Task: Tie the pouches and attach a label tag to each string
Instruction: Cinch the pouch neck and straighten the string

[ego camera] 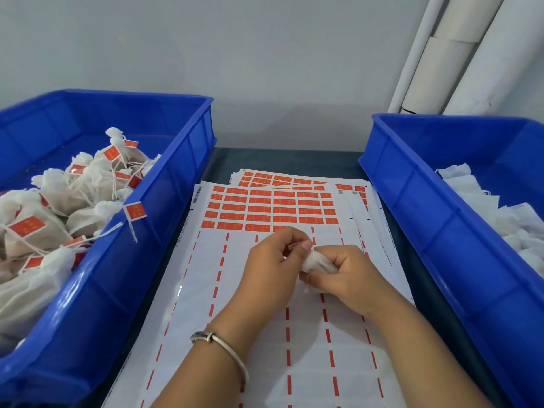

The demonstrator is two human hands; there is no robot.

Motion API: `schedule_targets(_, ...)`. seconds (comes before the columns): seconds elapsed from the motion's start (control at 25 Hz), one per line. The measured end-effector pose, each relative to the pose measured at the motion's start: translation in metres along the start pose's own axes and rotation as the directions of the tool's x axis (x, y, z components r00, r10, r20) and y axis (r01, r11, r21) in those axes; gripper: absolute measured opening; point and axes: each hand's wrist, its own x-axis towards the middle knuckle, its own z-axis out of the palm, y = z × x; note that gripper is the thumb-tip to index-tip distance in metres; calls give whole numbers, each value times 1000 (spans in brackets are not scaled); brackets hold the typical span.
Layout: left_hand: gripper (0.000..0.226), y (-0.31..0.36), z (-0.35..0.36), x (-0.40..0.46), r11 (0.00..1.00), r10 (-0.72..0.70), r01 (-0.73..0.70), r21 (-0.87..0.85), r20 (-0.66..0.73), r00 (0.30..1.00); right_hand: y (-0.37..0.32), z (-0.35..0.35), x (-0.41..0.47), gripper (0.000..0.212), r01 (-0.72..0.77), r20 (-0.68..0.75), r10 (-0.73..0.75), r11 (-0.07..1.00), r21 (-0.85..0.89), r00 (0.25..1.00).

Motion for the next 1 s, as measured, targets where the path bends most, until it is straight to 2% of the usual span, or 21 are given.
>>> schedule_targets(0.16, 23, 1, 0, 0, 995, -83, 84, -52, 13, 996, 0, 4, -1, 5, 43, -20, -43, 999, -6, 999)
schedule_targets(0.36, 21, 1, 2, 4, 954, -249, 235, -188, -56, 967, 1, 8, 2, 20, -5, -206, 16, 999, 53, 979)
schedule_targets(0.44, 19, 1, 3, 5, 909, -338, 317, -270, -34, 941, 2, 8, 2, 30, -10, -267, 18, 999, 35, 963)
schedule_targets(0.6, 18, 2, 5, 6, 766, -495, 450, -459, 25, 868, 0, 10, 1, 33, 69, -319, -83, 996, -54, 944)
schedule_targets(0.72, 13, 4, 5, 7, 675, -545, 485, -556, 68, 836, -2, 10, 1, 33, 90, -335, -118, 991, -97, 935)
schedule_targets(1.0, 9, 3, 5, 3, 808, -451, 388, -444, -43, 891, -5, 12, 1, 30, 70, -347, -113, 989, -133, 931)
